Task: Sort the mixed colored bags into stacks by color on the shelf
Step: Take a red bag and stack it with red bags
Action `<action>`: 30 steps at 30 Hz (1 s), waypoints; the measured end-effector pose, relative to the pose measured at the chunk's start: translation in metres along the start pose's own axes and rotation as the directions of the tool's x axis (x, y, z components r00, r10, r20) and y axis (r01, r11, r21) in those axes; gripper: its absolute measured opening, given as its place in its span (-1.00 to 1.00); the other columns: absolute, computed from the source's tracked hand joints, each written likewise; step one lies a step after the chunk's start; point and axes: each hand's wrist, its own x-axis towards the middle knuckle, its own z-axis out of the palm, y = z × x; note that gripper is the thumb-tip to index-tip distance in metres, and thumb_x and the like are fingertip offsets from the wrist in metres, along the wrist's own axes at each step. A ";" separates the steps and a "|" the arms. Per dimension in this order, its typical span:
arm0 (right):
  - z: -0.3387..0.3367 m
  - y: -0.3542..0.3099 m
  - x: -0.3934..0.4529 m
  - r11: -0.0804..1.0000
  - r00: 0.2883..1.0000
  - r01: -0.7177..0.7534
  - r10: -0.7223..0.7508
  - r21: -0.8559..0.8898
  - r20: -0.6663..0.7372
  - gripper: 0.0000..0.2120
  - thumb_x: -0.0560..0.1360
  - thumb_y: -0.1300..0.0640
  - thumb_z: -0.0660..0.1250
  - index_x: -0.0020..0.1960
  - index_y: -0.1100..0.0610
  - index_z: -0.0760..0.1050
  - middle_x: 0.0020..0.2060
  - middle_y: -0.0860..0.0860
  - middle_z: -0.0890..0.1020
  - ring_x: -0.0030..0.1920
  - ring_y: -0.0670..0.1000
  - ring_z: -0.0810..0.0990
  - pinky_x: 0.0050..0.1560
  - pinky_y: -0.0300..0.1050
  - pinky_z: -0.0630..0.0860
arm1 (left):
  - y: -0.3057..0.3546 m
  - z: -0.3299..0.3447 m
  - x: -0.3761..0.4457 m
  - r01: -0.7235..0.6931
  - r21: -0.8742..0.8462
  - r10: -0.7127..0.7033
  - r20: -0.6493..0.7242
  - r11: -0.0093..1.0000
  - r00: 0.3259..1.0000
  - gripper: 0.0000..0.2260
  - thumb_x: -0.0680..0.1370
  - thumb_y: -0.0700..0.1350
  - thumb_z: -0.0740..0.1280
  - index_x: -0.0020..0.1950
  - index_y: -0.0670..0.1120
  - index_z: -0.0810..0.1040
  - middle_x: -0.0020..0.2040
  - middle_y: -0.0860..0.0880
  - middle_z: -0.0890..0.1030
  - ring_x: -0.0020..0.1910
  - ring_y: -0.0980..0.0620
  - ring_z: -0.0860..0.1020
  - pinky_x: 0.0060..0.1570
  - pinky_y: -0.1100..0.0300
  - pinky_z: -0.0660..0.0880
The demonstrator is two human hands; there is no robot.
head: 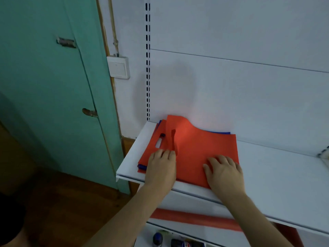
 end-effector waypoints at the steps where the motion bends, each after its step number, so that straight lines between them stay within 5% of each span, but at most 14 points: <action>1: 0.000 0.002 0.000 1.000 1.000 -0.016 0.016 0.004 -0.013 -0.58 0.66 -0.25 0.13 0.32 -0.11 0.60 0.35 -0.02 0.58 0.42 0.12 0.47 0.41 0.13 0.37 | -0.001 0.000 0.000 -0.022 -0.017 0.022 -0.020 1.000 1.000 -0.66 0.70 0.00 0.19 0.47 -0.02 0.47 0.42 -0.02 0.56 0.44 -0.06 0.40 0.45 -0.04 0.36; 7: -0.002 0.006 -0.001 0.993 0.993 -0.114 0.114 -0.026 -0.008 -0.55 0.64 -0.32 0.09 0.29 -0.13 0.58 0.30 -0.03 0.55 0.41 0.10 0.43 0.40 0.12 0.38 | -0.008 -0.009 -0.001 0.202 0.070 -0.208 0.077 0.977 0.975 -0.41 0.66 0.31 0.04 0.60 0.04 0.27 0.63 -0.34 0.17 0.62 -0.35 0.09 0.58 -0.25 0.10; 15: -0.008 0.022 0.001 0.953 0.950 -0.304 0.302 0.009 0.081 -0.31 0.52 -0.55 0.07 0.24 0.00 0.50 0.17 0.09 0.50 0.21 0.20 0.51 0.16 0.12 0.55 | 0.005 -0.007 -0.001 0.115 0.066 -0.121 0.092 0.991 0.988 -0.48 0.73 0.18 0.03 0.66 0.01 0.12 0.58 -0.22 0.36 0.59 -0.27 0.25 0.58 -0.27 0.12; 19: -0.011 0.033 0.008 0.930 0.936 -0.347 0.336 0.123 0.103 -0.37 0.54 -0.42 0.27 0.25 0.12 0.47 0.11 0.16 0.58 0.18 0.26 0.53 0.13 0.12 0.54 | 0.010 -0.006 -0.001 0.015 0.028 -0.019 0.134 0.999 0.991 -0.44 0.72 0.01 0.18 0.67 0.01 0.03 0.58 -0.17 0.36 0.59 -0.29 0.25 0.58 -0.27 0.16; 22: -0.011 0.038 0.014 0.874 0.926 -0.373 0.370 0.311 0.072 -0.41 0.55 -0.12 0.45 0.43 0.17 0.39 0.17 0.25 0.55 0.18 0.34 0.55 0.18 0.18 0.53 | 0.012 -0.008 0.001 -0.027 -0.095 0.036 0.102 0.995 0.994 -0.33 0.66 -0.09 0.28 0.68 0.06 -0.02 0.58 -0.10 0.34 0.55 -0.22 0.31 0.54 -0.22 0.26; 25: -0.010 0.044 0.018 0.826 0.908 -0.396 0.416 0.402 0.042 -0.42 0.56 0.12 0.40 0.53 0.19 0.35 0.23 0.27 0.60 0.21 0.34 0.59 0.20 0.18 0.53 | 0.011 -0.012 0.004 -0.023 -0.237 0.029 0.024 0.971 0.999 -0.35 0.63 -0.05 0.35 0.64 0.13 0.11 0.57 -0.04 0.26 0.53 -0.15 0.33 0.46 -0.16 0.40; 30: -0.004 0.057 0.020 0.841 0.911 -0.402 0.408 0.362 0.063 -0.76 0.59 0.13 0.33 0.20 0.19 0.61 0.01 0.21 0.67 0.05 0.30 0.62 0.08 0.13 0.58 | 0.010 -0.025 0.015 0.089 -0.392 -0.094 0.005 0.916 0.996 -0.51 0.57 0.36 0.27 0.42 0.16 0.50 0.64 -0.06 0.20 0.58 -0.14 0.24 0.46 -0.16 0.39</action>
